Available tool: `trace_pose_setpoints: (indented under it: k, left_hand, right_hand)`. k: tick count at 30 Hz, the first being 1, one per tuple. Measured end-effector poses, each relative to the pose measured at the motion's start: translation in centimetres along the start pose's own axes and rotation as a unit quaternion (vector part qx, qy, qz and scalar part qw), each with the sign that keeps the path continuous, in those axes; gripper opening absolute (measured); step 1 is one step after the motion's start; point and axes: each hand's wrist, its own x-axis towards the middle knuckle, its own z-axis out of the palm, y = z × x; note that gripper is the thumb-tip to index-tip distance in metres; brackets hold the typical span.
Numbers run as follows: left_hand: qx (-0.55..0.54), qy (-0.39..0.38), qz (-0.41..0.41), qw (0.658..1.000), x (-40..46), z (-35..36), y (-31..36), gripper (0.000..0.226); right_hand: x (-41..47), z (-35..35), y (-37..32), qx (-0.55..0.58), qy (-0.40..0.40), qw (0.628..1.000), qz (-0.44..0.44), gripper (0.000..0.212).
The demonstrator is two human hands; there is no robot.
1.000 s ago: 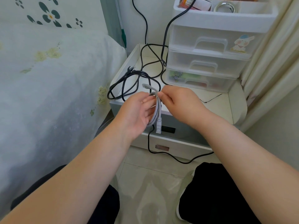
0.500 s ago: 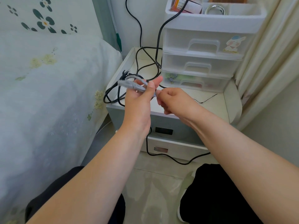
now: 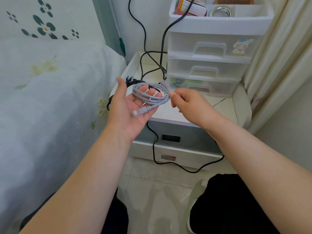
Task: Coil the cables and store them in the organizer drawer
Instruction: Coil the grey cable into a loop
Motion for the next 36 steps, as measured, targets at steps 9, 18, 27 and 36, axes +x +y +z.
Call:
trace_pose_setpoints:
  k: [9,18,27,36]
  left_hand:
    - [0.530,-0.022,0.135,0.837,0.4,-3.1,1.5,0.010]
    - [0.434,-0.121,0.145,0.881,-0.7,-3.7,2.4,0.031]
    - [0.546,-0.067,0.244,0.799,-0.5,-3.6,0.7,0.042]
    - [0.693,0.014,0.451,0.562,0.0,-3.3,0.0,0.023]
  right_hand:
    - [0.0,-1.2,1.4,0.083,-0.026,0.996,-0.003,0.037]
    - [-0.2,-1.2,0.7,0.371,-0.141,0.914,0.085,0.039]
    - [-0.1,-1.2,1.4,0.282,-0.157,0.945,0.051,0.040]
    - [0.2,-1.1,1.5,0.368,-0.149,0.906,0.148,0.043]
